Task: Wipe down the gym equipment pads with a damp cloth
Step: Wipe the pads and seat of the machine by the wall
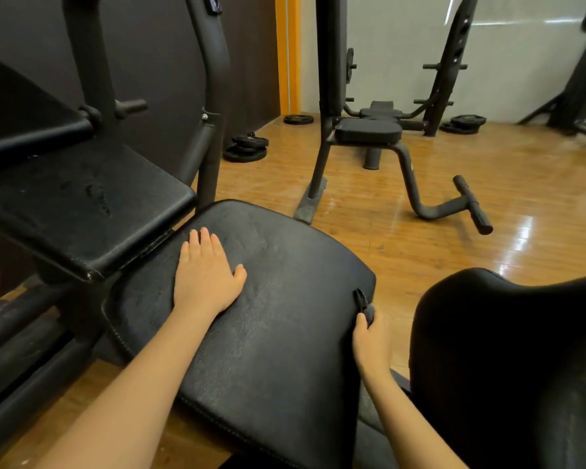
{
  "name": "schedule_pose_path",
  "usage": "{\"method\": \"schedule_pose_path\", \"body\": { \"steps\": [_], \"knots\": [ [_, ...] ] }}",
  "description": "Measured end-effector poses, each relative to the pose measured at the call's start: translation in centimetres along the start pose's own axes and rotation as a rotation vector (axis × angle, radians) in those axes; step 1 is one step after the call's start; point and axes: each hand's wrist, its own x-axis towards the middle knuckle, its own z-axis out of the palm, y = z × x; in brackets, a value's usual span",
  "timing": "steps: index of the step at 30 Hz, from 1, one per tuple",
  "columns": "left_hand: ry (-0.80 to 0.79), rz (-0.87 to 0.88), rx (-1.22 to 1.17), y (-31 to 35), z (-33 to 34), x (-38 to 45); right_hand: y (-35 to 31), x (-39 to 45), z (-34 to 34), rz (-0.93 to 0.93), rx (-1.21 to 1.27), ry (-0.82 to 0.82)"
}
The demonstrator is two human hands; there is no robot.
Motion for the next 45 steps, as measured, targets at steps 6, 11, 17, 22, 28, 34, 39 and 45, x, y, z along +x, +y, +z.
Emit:
{"method": "schedule_pose_path", "body": {
  "steps": [6, 11, 17, 22, 28, 34, 39, 45],
  "knots": [
    [-0.011, 0.056, -0.036, 0.0, 0.0, -4.3, -3.8, 6.7, -1.3, -0.002, -0.017, 0.017],
    [-0.03, 0.045, -0.052, 0.1, -0.2, -5.5, -3.1, 2.1, 0.3, -0.042, -0.003, 0.014],
    [-0.045, 0.057, -0.061, 0.0, -0.8, -5.9, -2.3, -5.9, 0.7, -0.216, -0.008, -0.061],
    [-0.06, 0.101, -0.054, -0.6, -1.1, -9.1, -3.4, 0.5, -0.1, -0.102, -0.004, -0.073],
    [-0.002, 0.081, -0.019, -0.8, -0.6, -12.7, -1.6, -5.2, -0.9, -0.088, 0.054, -0.017],
    [0.02, 0.062, -0.024, -0.7, -0.7, -12.6, 0.8, -10.6, -1.8, -0.151, 0.08, -0.077],
    [0.046, 0.049, -0.03, -0.6, -0.8, -12.7, -0.4, -0.1, 0.2, -0.067, 0.081, -0.025],
    [0.062, 0.045, -0.073, -0.6, -0.7, -12.7, -0.2, 2.7, 0.1, 0.002, 0.196, 0.003]
  ]
}}
